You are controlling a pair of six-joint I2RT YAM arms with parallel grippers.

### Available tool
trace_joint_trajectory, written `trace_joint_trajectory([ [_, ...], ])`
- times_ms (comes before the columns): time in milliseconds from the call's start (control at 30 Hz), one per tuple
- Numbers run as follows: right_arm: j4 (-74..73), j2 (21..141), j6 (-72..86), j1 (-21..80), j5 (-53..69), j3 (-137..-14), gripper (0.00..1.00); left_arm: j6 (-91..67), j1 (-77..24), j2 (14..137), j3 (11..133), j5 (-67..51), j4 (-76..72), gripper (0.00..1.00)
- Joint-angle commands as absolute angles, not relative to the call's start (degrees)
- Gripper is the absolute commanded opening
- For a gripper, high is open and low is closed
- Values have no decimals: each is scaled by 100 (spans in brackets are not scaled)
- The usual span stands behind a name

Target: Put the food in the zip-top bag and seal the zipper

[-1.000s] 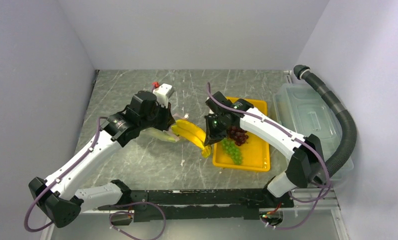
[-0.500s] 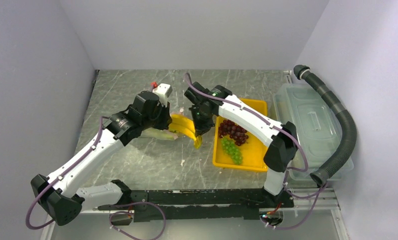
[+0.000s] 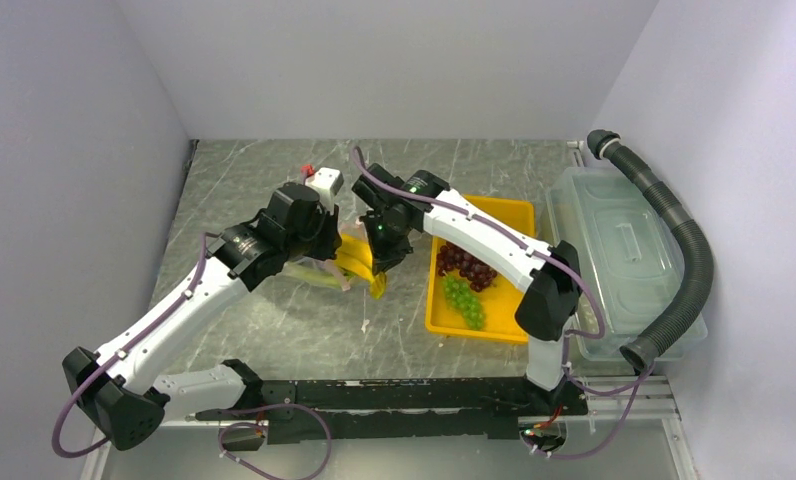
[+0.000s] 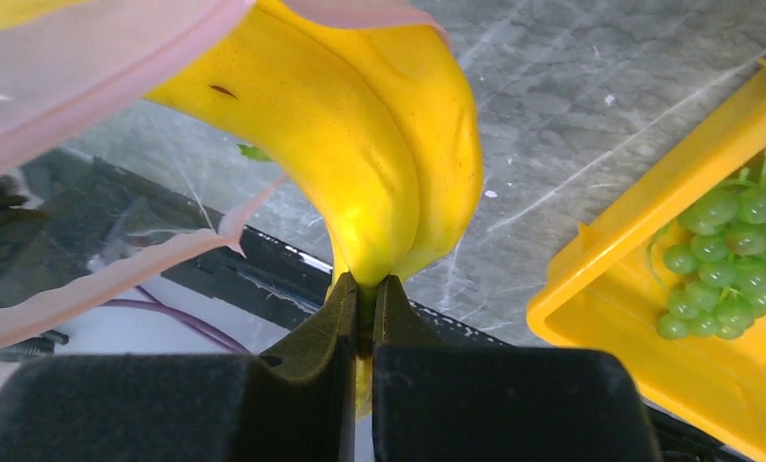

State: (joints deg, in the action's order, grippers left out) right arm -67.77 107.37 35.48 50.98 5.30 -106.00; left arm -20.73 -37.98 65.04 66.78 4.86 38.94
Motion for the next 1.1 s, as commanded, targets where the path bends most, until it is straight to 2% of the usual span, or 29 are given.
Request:
trace_joint_trajectory([
  [0,-6211,10775,3522,5191,884,-11161,0,-2149,-3849,6521,6915,374,3806,0],
  [200,-6059,10966,3388,5244,764,-11364,7,-2136,-3845,6513,6920,372,3814,0],
  [233,-5998,10961,3366,5247,732,-11342,13,-2128,-3849,6508,6925,385,3820,0],
  [333,-5815,10910,3307,5247,602,-11257,21,-2127,-3844,6483,6922,411,3814,0],
  [500,-5264,10527,3304,5247,319,-10774,48,-2123,-3850,6453,6920,463,3831,0],
  [567,-4991,10355,3289,5243,234,-10513,55,-2112,-3849,6439,6923,495,3833,0],
  [767,-4512,9704,3305,5247,73,-9718,57,-2109,-3839,6403,6908,611,3832,0],
  [1067,-3575,8384,3696,5259,766,-8087,53,-2109,-3824,6432,6903,690,3834,0],
])
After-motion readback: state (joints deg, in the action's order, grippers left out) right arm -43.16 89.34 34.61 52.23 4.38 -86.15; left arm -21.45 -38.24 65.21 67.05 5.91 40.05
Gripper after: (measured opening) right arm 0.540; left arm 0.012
